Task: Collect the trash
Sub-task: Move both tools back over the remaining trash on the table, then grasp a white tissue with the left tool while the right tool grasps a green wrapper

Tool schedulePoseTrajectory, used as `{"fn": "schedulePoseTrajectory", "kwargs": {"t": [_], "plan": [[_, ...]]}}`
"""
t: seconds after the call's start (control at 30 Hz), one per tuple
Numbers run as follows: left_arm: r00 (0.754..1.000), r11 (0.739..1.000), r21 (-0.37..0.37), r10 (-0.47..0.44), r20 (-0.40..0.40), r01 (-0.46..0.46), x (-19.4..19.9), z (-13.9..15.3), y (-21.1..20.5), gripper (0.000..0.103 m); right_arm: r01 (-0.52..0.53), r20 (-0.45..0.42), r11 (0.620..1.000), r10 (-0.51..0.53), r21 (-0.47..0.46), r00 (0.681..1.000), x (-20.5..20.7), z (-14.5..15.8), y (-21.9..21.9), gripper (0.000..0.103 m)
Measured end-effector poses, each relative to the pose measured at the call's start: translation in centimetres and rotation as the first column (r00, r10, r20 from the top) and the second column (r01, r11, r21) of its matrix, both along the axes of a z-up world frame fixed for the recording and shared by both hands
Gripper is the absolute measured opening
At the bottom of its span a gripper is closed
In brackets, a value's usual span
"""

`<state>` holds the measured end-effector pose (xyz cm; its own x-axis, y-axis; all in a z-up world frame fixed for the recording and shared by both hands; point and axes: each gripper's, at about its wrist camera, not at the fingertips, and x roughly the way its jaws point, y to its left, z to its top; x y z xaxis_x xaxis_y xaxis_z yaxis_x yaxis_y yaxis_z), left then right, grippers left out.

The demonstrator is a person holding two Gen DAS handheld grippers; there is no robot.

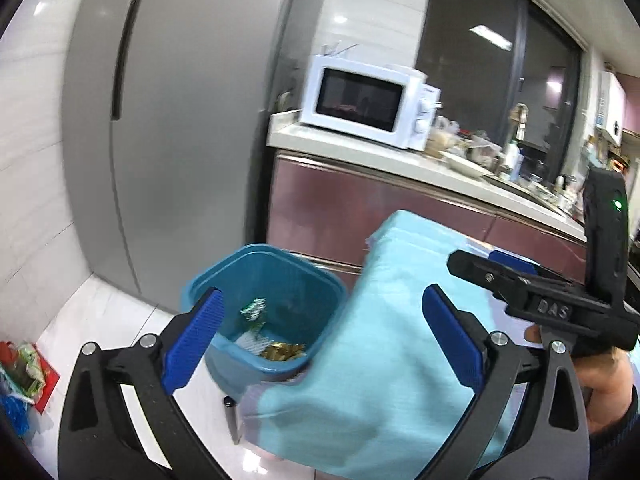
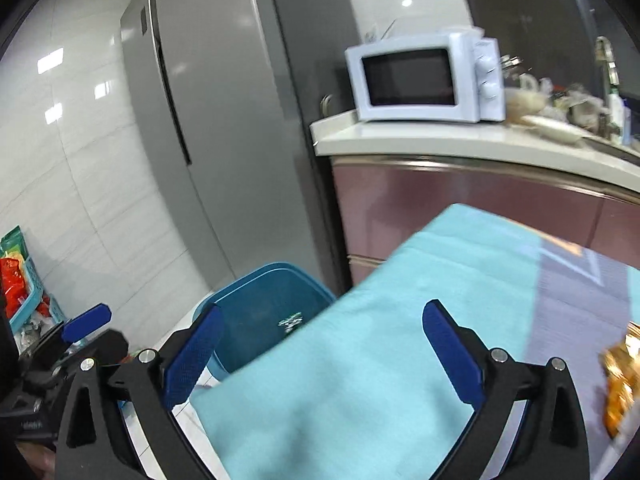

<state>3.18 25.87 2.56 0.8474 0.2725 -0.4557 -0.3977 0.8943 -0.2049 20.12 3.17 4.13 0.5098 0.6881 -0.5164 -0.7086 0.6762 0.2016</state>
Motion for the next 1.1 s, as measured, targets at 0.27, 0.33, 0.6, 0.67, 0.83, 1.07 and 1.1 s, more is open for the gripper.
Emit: {"fn": "schedulePoseTrajectory", "kwargs": {"t": [0.27,0.33,0.6,0.67,0.83,1.07,1.1], "plan": [[0.984,0.982,0.092,-0.171,0.053,0.166,1.1,1.8,-9.3,0.097,0.169,0.131,0.984,-0.176,0.06,0.976,-5.4,1.3,-11.8,0.096],[0.972,0.97,0.102,-0.227,0.06,0.22,1.5,1.7,-12.2,0.097,0.24,0.159,0.969,-0.246,0.055,0.956,-6.7,1.0,-14.9,0.096],[0.904,0.901,0.1,-0.426,0.014,0.423,2.6,-0.8,-22.0,0.097,0.493,0.184,0.87,-0.488,0.022,0.853,-10.8,-1.2,-25.1,0.096],[0.887,0.882,0.106,-0.463,0.002,0.46,2.7,-1.4,-24.1,0.097,0.54,0.171,0.841,-0.535,0.017,0.827,-11.2,-1.7,-26.9,0.096],[0.852,0.847,0.101,-0.523,-0.006,0.521,3.7,-1.9,-26.4,0.097,0.607,0.155,0.795,-0.601,0.009,0.784,-11.7,-2.3,-29.9,0.096],[0.813,0.807,0.1,-0.582,-0.036,0.582,7.0,-2.4,-28.5,0.097,0.644,0.125,0.765,-0.64,0.004,0.758,-11.7,-3.2,-32.0,0.096],[0.811,0.805,0.101,-0.584,-0.038,0.584,7.4,-2.4,-28.4,0.097,0.647,0.115,0.762,-0.643,-0.003,0.757,-11.3,-3.5,-32.2,0.096]]}}
